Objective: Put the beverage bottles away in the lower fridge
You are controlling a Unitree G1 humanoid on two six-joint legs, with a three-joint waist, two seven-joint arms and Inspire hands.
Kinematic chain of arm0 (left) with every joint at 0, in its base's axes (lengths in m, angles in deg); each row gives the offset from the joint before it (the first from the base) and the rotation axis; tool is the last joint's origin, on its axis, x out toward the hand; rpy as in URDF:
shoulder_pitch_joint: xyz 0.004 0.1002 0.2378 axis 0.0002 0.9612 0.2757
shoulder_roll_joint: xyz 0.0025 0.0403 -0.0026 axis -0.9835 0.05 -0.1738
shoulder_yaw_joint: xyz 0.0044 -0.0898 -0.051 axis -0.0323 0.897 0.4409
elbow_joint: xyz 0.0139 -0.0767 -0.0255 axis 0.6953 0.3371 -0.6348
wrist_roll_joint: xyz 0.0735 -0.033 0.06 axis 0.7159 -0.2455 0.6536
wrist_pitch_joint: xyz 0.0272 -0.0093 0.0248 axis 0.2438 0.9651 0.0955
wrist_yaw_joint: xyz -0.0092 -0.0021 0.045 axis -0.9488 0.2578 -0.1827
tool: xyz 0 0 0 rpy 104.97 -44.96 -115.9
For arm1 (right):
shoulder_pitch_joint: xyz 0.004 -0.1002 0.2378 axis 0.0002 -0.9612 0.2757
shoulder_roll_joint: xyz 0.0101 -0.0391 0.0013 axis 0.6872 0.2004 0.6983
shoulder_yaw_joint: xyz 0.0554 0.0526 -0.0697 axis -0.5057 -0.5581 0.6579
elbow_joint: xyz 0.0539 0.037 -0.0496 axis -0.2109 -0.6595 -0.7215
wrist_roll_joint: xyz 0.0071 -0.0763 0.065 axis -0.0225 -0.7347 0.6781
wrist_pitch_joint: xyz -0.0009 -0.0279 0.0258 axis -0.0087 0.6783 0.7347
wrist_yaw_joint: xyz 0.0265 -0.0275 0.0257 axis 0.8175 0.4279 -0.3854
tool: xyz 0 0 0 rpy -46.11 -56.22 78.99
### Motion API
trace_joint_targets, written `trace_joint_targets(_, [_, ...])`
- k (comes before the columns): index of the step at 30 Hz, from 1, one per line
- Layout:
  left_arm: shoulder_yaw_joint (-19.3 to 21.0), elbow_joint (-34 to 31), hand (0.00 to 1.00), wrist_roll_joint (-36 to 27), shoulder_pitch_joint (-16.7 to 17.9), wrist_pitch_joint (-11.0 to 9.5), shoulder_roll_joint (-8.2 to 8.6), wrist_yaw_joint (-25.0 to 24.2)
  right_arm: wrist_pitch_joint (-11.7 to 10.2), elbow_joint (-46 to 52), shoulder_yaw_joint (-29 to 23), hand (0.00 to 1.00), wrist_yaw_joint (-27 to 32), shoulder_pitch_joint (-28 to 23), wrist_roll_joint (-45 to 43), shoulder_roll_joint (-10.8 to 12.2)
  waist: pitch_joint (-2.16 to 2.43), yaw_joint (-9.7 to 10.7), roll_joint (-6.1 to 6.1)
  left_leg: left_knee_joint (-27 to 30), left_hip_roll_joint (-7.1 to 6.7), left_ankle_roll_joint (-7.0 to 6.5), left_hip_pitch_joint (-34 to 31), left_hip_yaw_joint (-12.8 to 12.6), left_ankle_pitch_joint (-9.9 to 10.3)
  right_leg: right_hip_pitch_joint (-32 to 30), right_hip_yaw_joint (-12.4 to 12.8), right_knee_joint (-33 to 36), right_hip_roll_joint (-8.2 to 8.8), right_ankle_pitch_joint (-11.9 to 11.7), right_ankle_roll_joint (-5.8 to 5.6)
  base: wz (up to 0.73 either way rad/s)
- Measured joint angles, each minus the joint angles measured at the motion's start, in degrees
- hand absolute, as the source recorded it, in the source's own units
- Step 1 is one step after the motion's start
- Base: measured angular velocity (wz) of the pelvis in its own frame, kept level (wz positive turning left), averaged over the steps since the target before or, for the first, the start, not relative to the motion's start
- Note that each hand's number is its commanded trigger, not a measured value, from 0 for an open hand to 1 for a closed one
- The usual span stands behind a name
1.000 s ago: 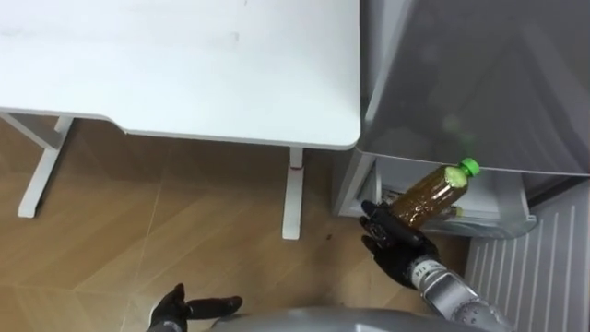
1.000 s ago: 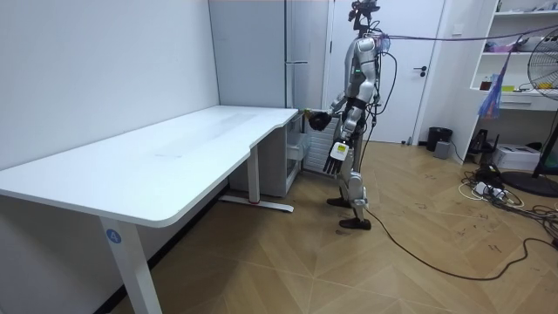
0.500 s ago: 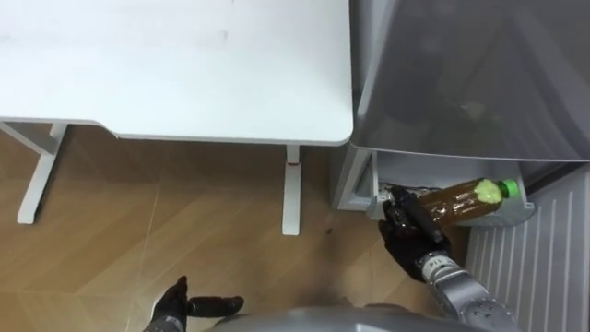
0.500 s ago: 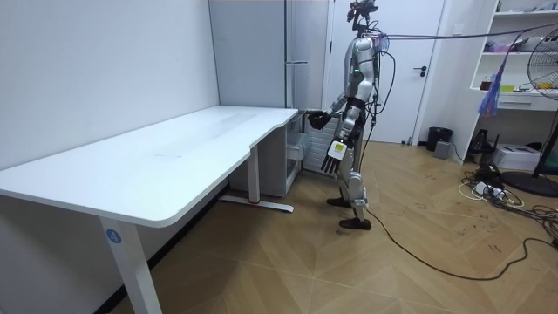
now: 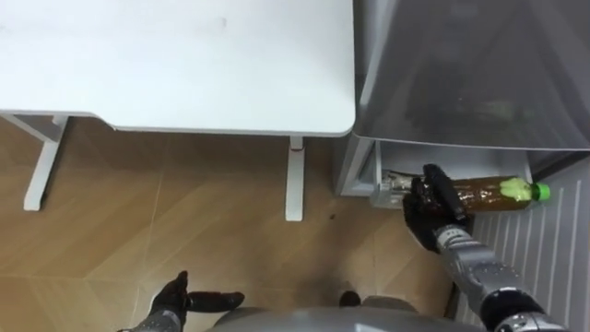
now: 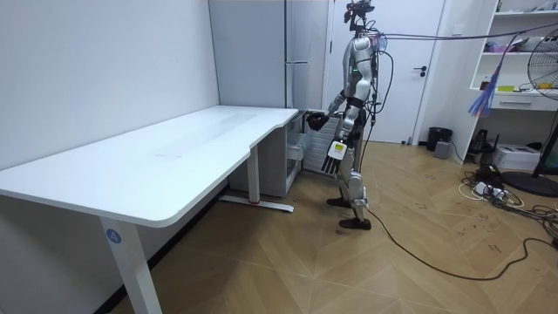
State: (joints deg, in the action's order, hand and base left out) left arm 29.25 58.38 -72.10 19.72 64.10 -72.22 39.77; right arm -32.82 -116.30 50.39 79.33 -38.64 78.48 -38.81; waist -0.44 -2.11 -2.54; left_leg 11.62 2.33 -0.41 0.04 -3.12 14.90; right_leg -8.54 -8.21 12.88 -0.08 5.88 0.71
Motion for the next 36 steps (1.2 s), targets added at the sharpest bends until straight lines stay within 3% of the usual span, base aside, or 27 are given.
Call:
trace_joint_targets(3, [0.0,2.2,0.0,0.0,-2.5,0.5,-0.26,-0.4,0.1,-4.4,-1.7,1.0,-0.2,6.6,0.2,-0.1,-0.09,0.0,0.03,0.2,-0.3,0.11,-3.2,0.0,-0.8,-3.9,0.1,1.1,0.37,-0.5,0.38,-0.06])
trace_joint_targets(6, [-0.2,3.9,0.0,1.1,-5.3,1.0,-0.39,-0.5,0.3,-8.2,-2.6,1.0,-0.7,10.5,0.2,-0.3,-0.57,-0.6,0.63,0.2,-0.71,0.27,-6.2,0.0,-1.7,-7.7,0.0,2.4,0.87,-0.8,0.82,-0.05])
trace_joint_targets(8, [-1.5,4.8,0.0,1.1,-7.6,1.2,-0.79,-0.7,0.3,-10.4,-2.7,1.0,-0.7,13.2,0.5,-1.7,-1.06,-1.7,1.15,0.3,-1.12,0.27,-9.0,0.0,-2.4,-11.2,0.1,3.6,1.34,-1.2,1.13,-0.06])
trace_joint_targets(11, [-2.2,6.2,0.0,1.1,-9.8,1.4,-0.99,-1.2,0.5,-13.3,-3.7,1.0,-0.6,16.7,-0.3,-3.9,-1.23,-2.3,1.28,0.2,-1.62,0.2,-12.4,0.0,-3.6,-14.7,0.0,4.0,1.98,-2.0,1.36,0.04])
trace_joint_targets(16, [-2.7,6.9,0.0,0.5,-12.0,1.4,-1.35,-2.1,0.9,-15.1,-5.2,1.0,-0.3,21.0,-0.7,-6.2,-1.89,-3.1,1.88,0.2,-2.26,0.24,-17.0,0.0,-5.1,-19.4,-0.2,4.1,2.66,-3.2,1.72,0.02])
trace_joint_targets(21, [-3.7,7.3,0.0,-3.1,-13.5,1.3,-1.85,-2.0,1.4,-15.2,-4.6,1.0,0.0,22.8,-1.5,-6.9,-2.43,-4.6,2.75,1.3,-2.38,0.37,-20.9,-1.2,-5.4,-23.5,0.3,4.8,2.84,-3.8,2.03,-0.05])
trace_joint_targets(26, [-4.5,7.3,0.0,-5.7,-13.7,0.9,-2.21,-2.0,1.8,-15.2,-3.6,1.0,0.7,23.6,-1.5,-7.5,-2.49,-6.0,2.85,1.5,-2.43,0.33,-23.1,-2.1,-5.5,-26.2,0.3,5.1,2.97,-4.0,2.18,-0.08])
trace_joint_targets(36, [-3.0,7.3,0.0,-5.9,-13.3,0.4,-2.63,-2.0,2.7,-15.1,-4.8,1.0,2.3,29.3,-5.0,-11.0,-2.34,-6.0,3.1,1.4,-2.87,0.33,-24.6,-2.4,-5.5,-28.5,0.2,6.0,3.77,-4.1,2.22,-0.07])
